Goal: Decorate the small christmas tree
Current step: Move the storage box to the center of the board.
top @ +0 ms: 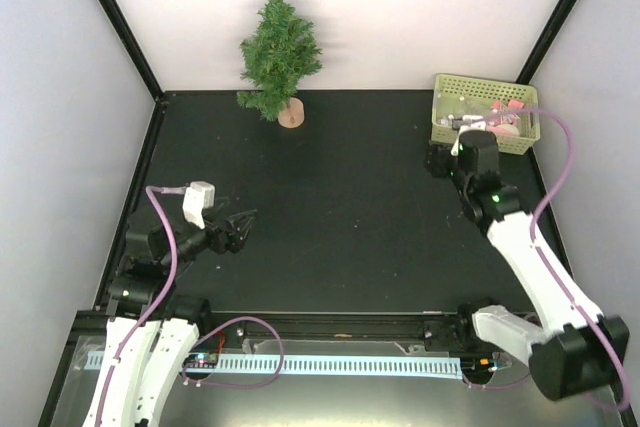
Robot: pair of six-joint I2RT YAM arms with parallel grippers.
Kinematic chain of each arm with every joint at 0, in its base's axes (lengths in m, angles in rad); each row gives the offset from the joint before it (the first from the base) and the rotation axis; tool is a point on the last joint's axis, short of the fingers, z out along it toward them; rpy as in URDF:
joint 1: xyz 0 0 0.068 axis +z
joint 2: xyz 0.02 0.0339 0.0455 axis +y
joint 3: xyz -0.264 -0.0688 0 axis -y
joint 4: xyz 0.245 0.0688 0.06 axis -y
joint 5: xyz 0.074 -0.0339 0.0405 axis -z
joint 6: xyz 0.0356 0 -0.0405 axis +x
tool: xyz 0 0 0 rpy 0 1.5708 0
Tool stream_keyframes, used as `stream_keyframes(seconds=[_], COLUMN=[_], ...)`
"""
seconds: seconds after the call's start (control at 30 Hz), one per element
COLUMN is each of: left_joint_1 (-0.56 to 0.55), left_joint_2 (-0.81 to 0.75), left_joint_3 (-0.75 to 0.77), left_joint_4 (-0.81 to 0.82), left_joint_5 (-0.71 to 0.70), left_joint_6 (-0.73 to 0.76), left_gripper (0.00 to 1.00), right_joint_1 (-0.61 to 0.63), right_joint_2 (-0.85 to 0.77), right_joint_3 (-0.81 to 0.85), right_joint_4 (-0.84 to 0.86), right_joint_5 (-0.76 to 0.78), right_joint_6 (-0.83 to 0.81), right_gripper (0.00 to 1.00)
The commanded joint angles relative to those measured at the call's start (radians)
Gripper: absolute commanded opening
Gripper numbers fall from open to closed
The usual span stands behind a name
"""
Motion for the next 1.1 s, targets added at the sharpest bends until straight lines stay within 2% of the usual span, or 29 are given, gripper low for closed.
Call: stream_keyframes(seconds=[0.0,0.07,0.2,0.4,0.6,0.77,0.9,1.0,1.07], left_joint_1=[-0.001,-0.003,-0.001,-0.002,-0.002,-0.001,-0.001,-0.001,-0.001], left_joint_2=[0.007,0.003,-0.005,-0.016,-0.014,-0.006,0.001,0.005,0.003], left_joint_3=[-0.008,-0.009,-0.011,-0.016,-0.016,-0.017,-0.018,-0.017,-0.018], left_joint_4=[0.041,0.042,0.036,0.041,0.04,0.037,0.037,0.04,0.042], left_joint_5=[0.018,0.015,0.012,0.007,-0.004,-0.007,-0.01,-0.005,-0.001], left_joint_6=[0.018,0.017,0.022,0.018,0.017,0.016,0.015,0.016,0.017], left_gripper=[0.98,0.97,0.97,0.95,0.93,0.92,0.91,0.91,0.91], right_joint_1=[-0.052,-0.066,-0.1,-0.166,-0.207,-0.218,-0.219,-0.219,-0.218], right_joint_2=[0.202,0.329,0.521,0.789,1.015,1.175,1.203,1.175,1.149], right_joint_3=[0.126,0.185,0.309,0.528,0.735,0.871,0.895,0.848,0.804], right_joint_4=[0.12,0.127,0.138,0.072,-0.001,-0.059,-0.084,-0.067,-0.063], right_joint_5=[0.11,0.107,0.074,-0.016,-0.087,-0.161,-0.216,-0.288,-0.363], right_joint_6=[-0.136,-0.13,-0.129,-0.127,-0.161,-0.212,-0.226,-0.232,-0.236], right_gripper=[0.75,0.62,0.48,0.47,0.54,0.53,0.44,0.36,0.35])
